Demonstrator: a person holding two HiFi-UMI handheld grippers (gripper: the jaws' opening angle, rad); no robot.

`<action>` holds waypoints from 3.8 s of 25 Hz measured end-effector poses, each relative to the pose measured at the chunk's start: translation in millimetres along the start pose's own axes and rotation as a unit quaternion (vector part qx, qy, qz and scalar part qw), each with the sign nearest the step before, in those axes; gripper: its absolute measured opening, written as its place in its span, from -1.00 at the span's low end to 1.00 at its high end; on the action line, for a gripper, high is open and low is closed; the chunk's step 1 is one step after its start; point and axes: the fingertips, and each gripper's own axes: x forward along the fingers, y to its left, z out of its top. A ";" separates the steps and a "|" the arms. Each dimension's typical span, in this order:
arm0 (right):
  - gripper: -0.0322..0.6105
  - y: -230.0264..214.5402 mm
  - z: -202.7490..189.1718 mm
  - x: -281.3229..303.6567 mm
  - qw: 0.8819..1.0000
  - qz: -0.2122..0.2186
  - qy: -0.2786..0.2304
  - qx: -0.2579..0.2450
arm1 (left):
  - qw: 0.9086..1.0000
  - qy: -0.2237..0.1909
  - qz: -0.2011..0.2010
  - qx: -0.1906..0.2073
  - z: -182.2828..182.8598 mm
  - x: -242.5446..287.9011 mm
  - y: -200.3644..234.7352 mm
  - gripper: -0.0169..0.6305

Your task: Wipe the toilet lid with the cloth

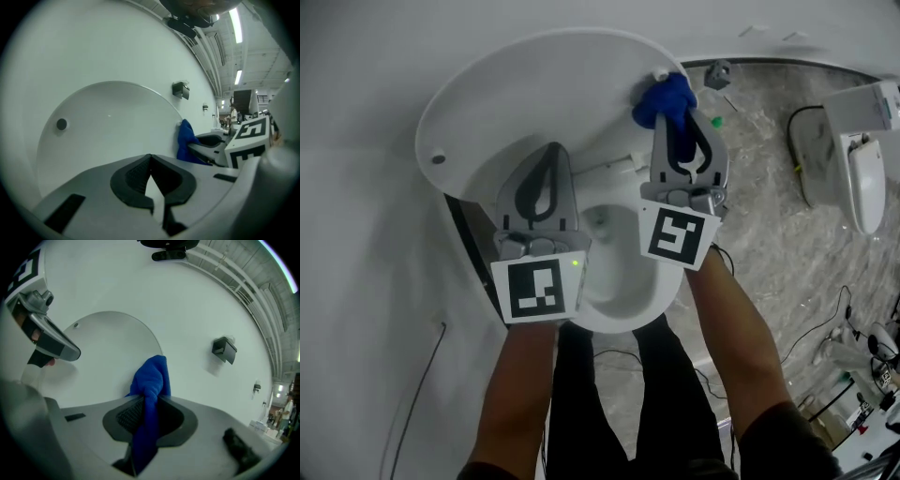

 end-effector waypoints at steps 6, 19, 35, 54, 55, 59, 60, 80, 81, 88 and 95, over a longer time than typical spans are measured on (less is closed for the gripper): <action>-0.69 71.3 15.7 -21.6 0.998 0.065 -0.007 -0.024 | 0.999 0.002 0.044 -0.018 -15.7 -31.2 41.5 -0.92; -0.69 264.1 81.9 -44.9 0.965 0.247 -0.033 0.076 | 0.988 0.027 0.149 -0.034 -51.2 -113.3 155.1 -0.92; -0.69 279.1 73.8 -5.5 0.964 0.257 -0.009 0.063 | 0.991 0.048 0.129 0.000 -64.1 -108.2 152.0 -0.92; -0.69 146.8 -5.6 17.8 0.984 0.158 0.032 0.074 | 0.995 0.057 0.075 -0.035 -75.8 -33.1 66.9 -0.92; -0.69 136.3 -11.2 17.5 0.985 0.151 0.034 0.075 | 0.995 0.057 0.069 -0.036 -77.7 -28.5 59.2 -0.92; -0.69 100.2 -32.3 16.1 0.989 0.121 0.043 0.070 | 0.997 0.053 0.047 -0.035 -82.1 -11.4 36.6 -0.92; -0.69 91.4 -39.0 16.1 0.990 0.110 0.047 0.069 | 0.997 0.052 0.043 -0.033 -82.8 -7.0 32.7 -0.92; -0.69 134.4 -44.9 -41.0 0.976 0.166 0.059 0.125 | 0.989 0.080 0.097 -0.077 -117.9 -44.6 56.7 -0.92; -0.69 151.6 -40.7 -44.7 0.973 0.183 0.062 0.129 | 0.988 0.087 0.103 -0.079 -123.5 -51.8 65.6 -0.92; -0.69 261.1 -19.3 -60.2 0.951 0.279 0.069 0.116 | 0.981 0.086 0.155 -0.079 -138.7 -100.9 129.8 -0.92; -0.69 317.5 -4.6 -44.5 0.948 0.291 0.064 0.115 | 0.977 0.092 0.177 -0.080 -151.4 -126.2 170.2 -0.92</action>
